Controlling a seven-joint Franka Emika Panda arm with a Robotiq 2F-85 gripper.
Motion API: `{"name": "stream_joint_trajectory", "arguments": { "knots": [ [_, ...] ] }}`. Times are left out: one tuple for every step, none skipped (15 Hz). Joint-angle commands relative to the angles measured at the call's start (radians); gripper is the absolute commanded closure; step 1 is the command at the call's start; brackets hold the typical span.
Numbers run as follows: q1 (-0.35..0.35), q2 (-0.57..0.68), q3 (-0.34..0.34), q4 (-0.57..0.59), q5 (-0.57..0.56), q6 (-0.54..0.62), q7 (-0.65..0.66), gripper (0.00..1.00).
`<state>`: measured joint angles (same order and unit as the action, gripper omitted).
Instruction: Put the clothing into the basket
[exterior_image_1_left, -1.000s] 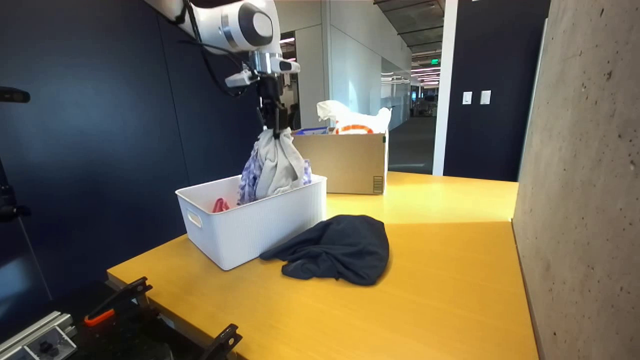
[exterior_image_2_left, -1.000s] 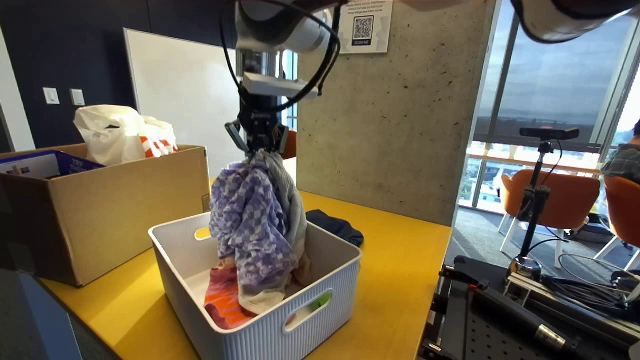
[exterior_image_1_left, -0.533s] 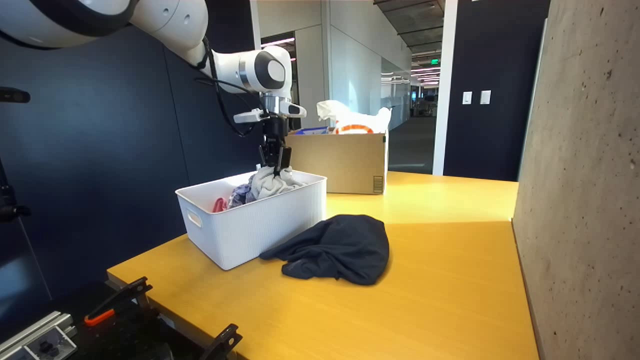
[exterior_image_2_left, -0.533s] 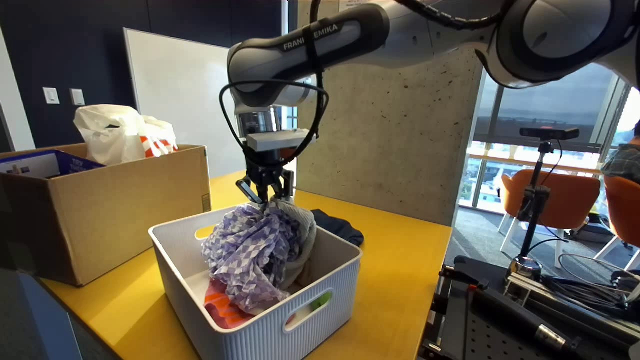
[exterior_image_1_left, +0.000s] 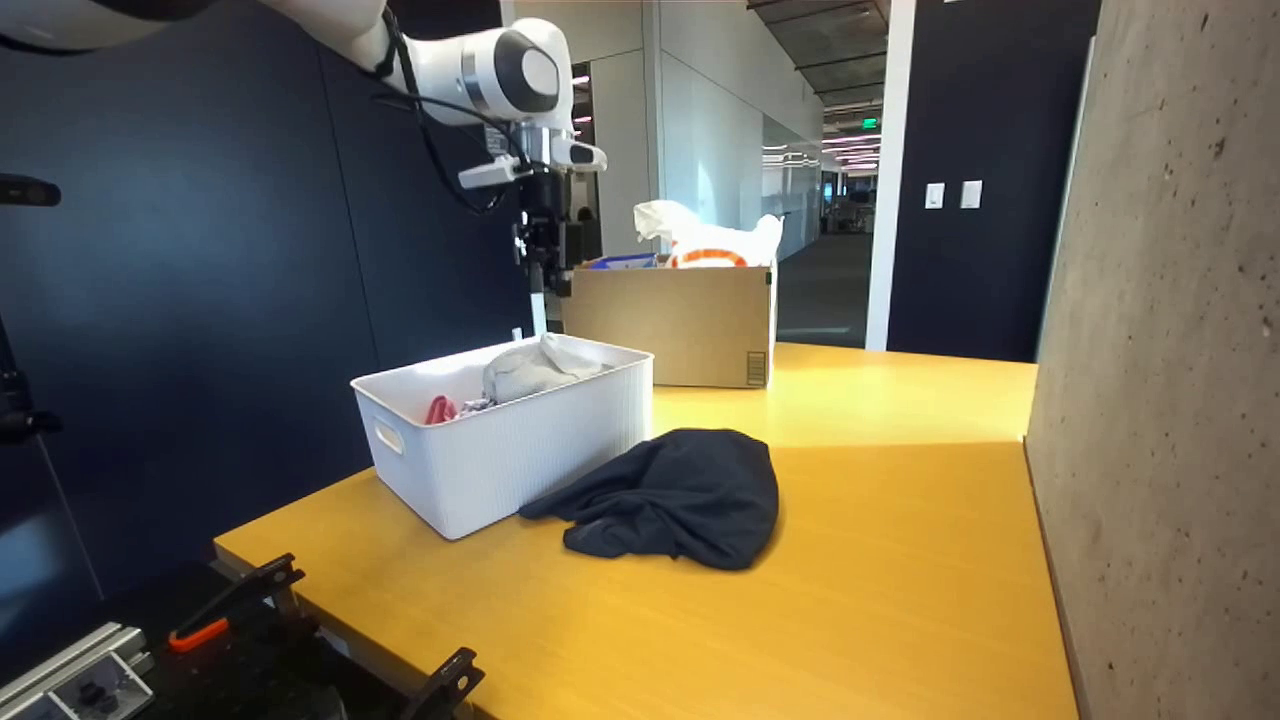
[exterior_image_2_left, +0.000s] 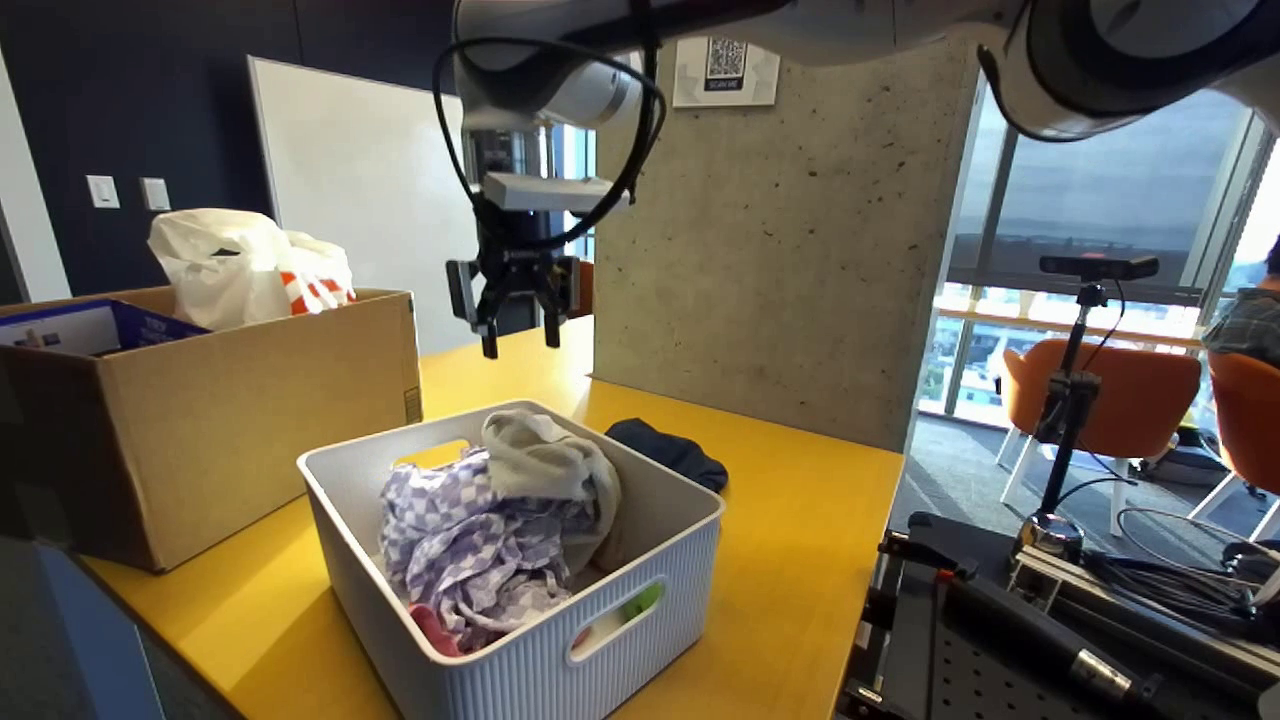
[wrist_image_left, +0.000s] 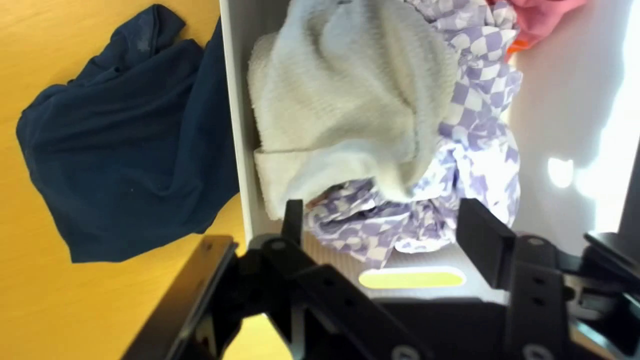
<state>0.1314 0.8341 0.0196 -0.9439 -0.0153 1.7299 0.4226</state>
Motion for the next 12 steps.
{"name": "stream_joint_trajectory", "arguments": {
  "knots": [
    [-0.035, -0.173, -0.009, -0.149, 0.014, 0.031, 0.005, 0.00],
    [-0.052, -0.213, -0.014, -0.192, 0.022, 0.039, 0.015, 0.00],
    [-0.067, -0.242, -0.021, -0.228, 0.025, 0.051, 0.023, 0.00],
    [-0.087, -0.290, -0.030, -0.300, 0.031, 0.077, 0.035, 0.00],
    [-0.110, -0.315, -0.036, -0.343, 0.038, 0.102, 0.040, 0.00],
    [-0.134, -0.338, -0.043, -0.393, 0.047, 0.129, 0.036, 0.00],
    [-0.163, -0.356, -0.050, -0.446, 0.060, 0.164, 0.025, 0.00],
    [-0.182, -0.365, -0.072, -0.496, 0.088, 0.198, -0.005, 0.00],
    [-0.210, -0.346, -0.076, -0.516, 0.104, 0.234, -0.052, 0.00],
    [-0.228, -0.311, -0.082, -0.527, 0.116, 0.288, -0.088, 0.00],
    [-0.243, -0.290, -0.086, -0.547, 0.123, 0.331, -0.120, 0.00],
    [-0.248, -0.253, -0.087, -0.564, 0.128, 0.408, -0.136, 0.00]
  ]
}}
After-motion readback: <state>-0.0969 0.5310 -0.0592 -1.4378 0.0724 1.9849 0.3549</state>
